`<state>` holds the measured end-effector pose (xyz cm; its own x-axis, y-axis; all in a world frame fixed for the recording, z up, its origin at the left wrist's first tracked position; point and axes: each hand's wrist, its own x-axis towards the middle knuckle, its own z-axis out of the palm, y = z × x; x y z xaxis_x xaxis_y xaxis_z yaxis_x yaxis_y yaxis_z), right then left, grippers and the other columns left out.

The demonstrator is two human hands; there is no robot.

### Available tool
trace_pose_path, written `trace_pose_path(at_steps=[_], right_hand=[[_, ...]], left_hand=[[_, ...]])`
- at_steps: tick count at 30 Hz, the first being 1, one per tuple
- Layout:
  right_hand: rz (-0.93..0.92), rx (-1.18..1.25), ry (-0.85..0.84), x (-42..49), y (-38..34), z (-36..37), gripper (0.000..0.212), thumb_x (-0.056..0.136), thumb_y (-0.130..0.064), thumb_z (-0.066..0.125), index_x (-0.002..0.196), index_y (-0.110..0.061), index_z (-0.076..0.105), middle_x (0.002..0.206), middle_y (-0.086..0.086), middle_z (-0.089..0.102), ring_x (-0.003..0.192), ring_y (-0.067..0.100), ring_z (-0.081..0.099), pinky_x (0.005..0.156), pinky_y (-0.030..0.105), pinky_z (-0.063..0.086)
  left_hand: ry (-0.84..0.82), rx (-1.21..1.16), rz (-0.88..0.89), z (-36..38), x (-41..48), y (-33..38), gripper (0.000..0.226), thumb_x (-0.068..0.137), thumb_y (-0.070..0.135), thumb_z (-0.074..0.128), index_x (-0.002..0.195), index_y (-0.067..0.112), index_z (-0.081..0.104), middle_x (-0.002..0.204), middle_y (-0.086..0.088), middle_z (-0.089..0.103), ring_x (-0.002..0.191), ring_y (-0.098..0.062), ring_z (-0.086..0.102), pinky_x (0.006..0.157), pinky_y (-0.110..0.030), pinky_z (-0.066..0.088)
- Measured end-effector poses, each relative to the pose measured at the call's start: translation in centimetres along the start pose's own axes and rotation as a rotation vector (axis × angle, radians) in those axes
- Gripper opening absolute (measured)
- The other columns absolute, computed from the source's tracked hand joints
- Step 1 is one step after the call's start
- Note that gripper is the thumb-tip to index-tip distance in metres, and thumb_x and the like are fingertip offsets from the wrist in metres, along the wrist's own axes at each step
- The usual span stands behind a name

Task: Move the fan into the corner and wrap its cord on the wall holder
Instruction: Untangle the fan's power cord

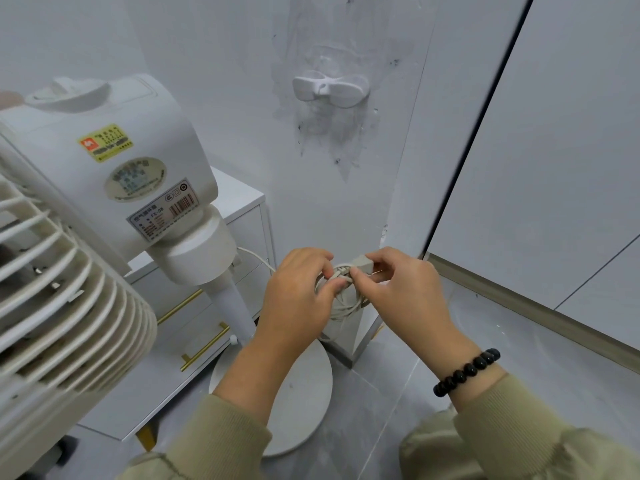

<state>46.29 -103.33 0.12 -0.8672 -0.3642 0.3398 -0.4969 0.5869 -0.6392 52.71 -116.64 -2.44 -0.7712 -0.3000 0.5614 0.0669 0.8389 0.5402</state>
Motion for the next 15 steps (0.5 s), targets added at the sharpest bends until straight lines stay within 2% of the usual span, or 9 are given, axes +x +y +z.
trace_pose_path(at_steps=[2,5,7,10,13,15], right_hand=[[-0.043,-0.084,-0.022,-0.2,0.2,0.2,0.031,0.083,-0.043,0.059,0.092,-0.015,0.067,0.072,0.002,0.069,0.076,0.019,0.066,0.069,0.035,0.053],[-0.082,-0.178,-0.060,-0.6,0.2,0.5,0.040,0.086,-0.046,0.037,0.083,-0.014,0.062,0.063,0.004,0.063,0.066,0.025,0.059,0.062,0.037,0.048],[-0.063,-0.124,-0.090,-0.5,0.1,0.6,0.030,0.091,-0.035,0.042,0.083,-0.012,0.060,0.059,0.003,0.060,0.059,0.024,0.056,0.058,0.034,0.045],[0.001,0.042,-0.128,-0.2,0.0,0.5,0.018,0.092,-0.024,0.050,0.081,-0.014,0.060,0.058,-0.002,0.057,0.053,0.013,0.051,0.052,0.023,0.038],[0.121,0.283,-0.083,0.3,0.0,0.3,0.011,0.087,-0.018,0.060,0.078,-0.015,0.065,0.060,-0.008,0.062,0.053,0.002,0.055,0.053,0.012,0.042],[0.167,0.432,-0.054,0.5,-0.1,-0.2,0.009,0.083,-0.011,0.066,0.075,-0.014,0.067,0.051,-0.012,0.061,0.048,-0.003,0.055,0.050,0.008,0.041]], left_hand=[[0.021,-0.049,-0.019,0.2,0.0,0.3,0.015,0.078,0.020,0.062,0.070,0.008,0.057,0.097,-0.001,0.068,0.093,-0.015,0.059,0.079,-0.010,0.037],[0.039,-0.140,-0.052,0.2,0.0,0.8,0.011,0.079,0.014,0.059,0.070,0.009,0.055,0.098,-0.001,0.067,0.094,-0.011,0.057,0.083,-0.004,0.034],[0.034,-0.176,-0.062,0.2,0.0,0.9,0.013,0.080,0.007,0.062,0.070,0.010,0.054,0.099,0.000,0.065,0.095,-0.009,0.056,0.083,-0.001,0.033],[0.034,-0.244,-0.086,0.1,0.0,1.1,0.018,0.079,0.003,0.061,0.071,0.014,0.050,0.098,0.003,0.062,0.096,-0.001,0.054,0.084,0.001,0.033],[0.039,-0.305,-0.096,0.1,0.1,1.0,0.011,0.078,0.005,0.058,0.072,0.012,0.052,0.094,0.003,0.060,0.099,0.012,0.051,0.084,0.000,0.034],[0.032,-0.291,-0.072,0.1,0.2,0.8,0.007,0.079,0.010,0.057,0.074,0.011,0.053,0.091,0.000,0.060,0.097,0.009,0.051,0.082,-0.005,0.036]])
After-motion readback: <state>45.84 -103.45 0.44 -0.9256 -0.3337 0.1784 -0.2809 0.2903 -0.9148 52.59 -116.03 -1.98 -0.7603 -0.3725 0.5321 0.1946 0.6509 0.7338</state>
